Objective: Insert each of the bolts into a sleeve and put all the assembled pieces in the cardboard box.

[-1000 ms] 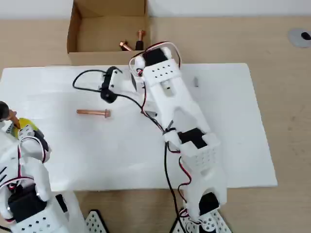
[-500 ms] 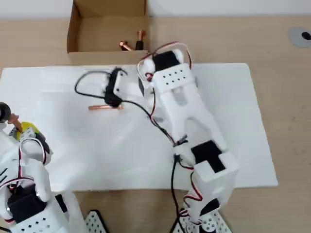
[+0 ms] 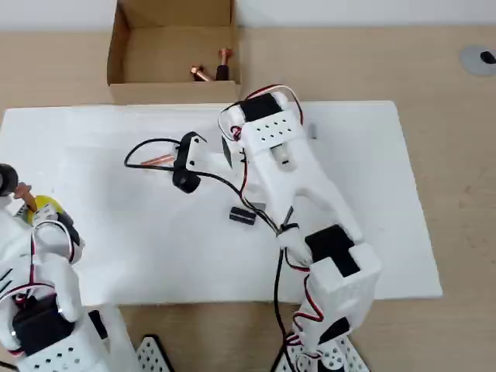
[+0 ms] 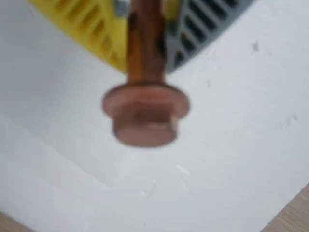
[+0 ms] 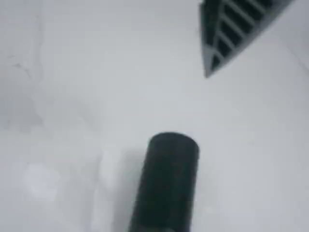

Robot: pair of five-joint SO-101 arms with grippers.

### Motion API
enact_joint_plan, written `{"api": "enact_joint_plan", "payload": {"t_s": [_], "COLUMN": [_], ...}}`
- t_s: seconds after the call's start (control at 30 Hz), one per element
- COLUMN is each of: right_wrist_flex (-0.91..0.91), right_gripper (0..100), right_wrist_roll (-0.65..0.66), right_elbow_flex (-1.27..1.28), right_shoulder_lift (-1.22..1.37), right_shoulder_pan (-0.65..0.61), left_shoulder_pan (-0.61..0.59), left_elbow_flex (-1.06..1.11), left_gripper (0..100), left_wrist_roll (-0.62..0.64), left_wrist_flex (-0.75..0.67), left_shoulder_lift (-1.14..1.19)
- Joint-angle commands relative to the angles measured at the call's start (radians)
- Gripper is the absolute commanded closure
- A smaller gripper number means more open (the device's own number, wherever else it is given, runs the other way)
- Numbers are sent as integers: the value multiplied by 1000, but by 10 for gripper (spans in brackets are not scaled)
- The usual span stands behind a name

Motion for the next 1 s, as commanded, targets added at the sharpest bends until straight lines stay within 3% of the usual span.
{"api": "enact_joint_plan", "payload": {"t_s": [0.0, 0.2, 0.43, 0.7, 0.97], "right_wrist_flex": [15, 15, 5, -133, -239], "right_gripper": [570, 570, 570, 570, 571], "right_wrist_roll": [-9, -23, -54, -86, -94], "right_elbow_flex": [50, 332, 539, 544, 539], "right_shoulder_lift": [-88, -344, -634, -496, -335], "right_shoulder_pan": [-1, -4, -148, -222, -188], "left_shoulder_pan": [0, 0, 0, -3, -9], "left_elbow_flex": [-66, -68, -74, -66, -66], "left_gripper": [993, 993, 993, 993, 992], "left_wrist_roll": [-6, -8, -2, 0, -6], "left_wrist_flex": [0, 0, 2, 3, 20], "left_shoulder_lift": [-12, -12, -12, -12, -13]}}
